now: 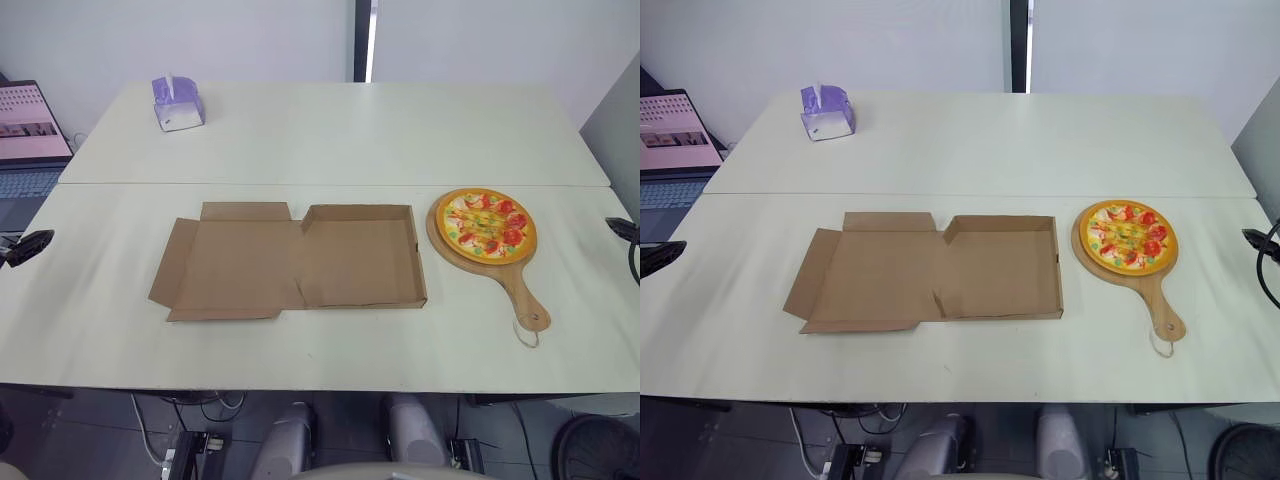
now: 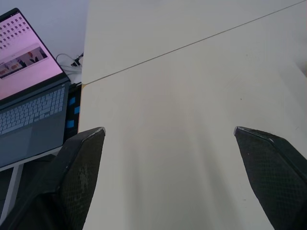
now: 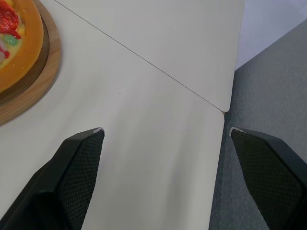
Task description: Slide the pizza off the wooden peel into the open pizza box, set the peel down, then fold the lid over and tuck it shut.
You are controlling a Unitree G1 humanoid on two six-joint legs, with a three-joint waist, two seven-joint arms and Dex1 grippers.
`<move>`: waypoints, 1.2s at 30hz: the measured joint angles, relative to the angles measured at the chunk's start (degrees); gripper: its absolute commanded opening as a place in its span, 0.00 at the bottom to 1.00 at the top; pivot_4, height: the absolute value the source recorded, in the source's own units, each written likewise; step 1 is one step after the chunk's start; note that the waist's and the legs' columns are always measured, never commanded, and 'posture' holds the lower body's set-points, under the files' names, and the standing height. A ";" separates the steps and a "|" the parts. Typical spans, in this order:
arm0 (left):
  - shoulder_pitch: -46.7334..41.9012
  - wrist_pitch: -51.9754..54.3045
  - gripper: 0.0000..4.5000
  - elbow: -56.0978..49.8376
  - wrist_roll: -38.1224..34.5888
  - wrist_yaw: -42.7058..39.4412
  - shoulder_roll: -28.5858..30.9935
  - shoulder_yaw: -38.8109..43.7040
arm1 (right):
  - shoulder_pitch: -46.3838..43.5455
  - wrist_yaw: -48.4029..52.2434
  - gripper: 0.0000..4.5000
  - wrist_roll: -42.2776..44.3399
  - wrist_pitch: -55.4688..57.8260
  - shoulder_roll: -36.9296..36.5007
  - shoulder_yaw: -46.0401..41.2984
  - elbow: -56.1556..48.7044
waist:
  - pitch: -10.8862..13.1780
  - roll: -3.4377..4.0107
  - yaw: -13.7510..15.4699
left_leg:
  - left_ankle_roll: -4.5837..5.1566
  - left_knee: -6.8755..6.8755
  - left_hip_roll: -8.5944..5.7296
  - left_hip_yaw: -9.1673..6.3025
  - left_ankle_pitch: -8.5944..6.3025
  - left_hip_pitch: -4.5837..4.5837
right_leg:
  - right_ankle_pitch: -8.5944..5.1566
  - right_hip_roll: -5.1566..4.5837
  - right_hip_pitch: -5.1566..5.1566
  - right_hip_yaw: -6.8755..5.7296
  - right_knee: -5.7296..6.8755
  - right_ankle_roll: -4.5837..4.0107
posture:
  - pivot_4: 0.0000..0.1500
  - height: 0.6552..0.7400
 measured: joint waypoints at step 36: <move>-14.21 4.42 1.00 -10.43 -4.10 -5.36 -8.74 -1.81 | 12.03 0.05 1.00 3.13 3.48 -0.65 -4.11 -6.19 | -0.06 -0.08 1.72 | -0.01 0.23 -0.04 0.06 0.01 -0.22 | 0.15 -0.01 0.01 0.02 -0.08 0.18 | 1.00 1.00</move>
